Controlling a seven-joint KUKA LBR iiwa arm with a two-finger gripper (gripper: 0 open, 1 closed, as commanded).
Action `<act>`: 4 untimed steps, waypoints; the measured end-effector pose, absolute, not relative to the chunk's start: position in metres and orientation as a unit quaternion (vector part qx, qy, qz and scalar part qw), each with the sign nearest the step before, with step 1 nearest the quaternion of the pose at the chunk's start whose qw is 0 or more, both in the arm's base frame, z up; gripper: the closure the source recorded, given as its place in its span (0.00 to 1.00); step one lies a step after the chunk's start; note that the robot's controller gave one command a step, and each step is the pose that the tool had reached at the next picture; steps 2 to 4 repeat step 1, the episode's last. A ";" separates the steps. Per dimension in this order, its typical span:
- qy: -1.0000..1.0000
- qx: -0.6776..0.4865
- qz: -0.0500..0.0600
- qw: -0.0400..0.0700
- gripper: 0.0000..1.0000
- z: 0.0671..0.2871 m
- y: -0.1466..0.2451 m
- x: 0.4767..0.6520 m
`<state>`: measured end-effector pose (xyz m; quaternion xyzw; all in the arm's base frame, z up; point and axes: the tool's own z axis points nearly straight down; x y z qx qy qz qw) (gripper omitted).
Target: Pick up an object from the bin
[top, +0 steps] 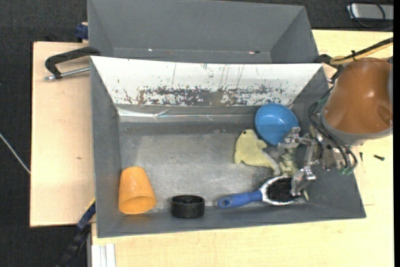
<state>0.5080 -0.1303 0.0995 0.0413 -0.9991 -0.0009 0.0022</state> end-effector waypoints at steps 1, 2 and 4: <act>-0.998 0.069 0.001 0.003 0.00 0.082 -0.126 0.513; -0.998 0.069 0.001 0.003 0.00 0.082 -0.126 0.513; -0.998 0.069 0.001 0.003 0.00 0.082 -0.126 0.513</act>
Offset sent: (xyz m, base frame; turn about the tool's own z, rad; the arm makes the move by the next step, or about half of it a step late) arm 0.0002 0.0066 -0.0295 -0.0551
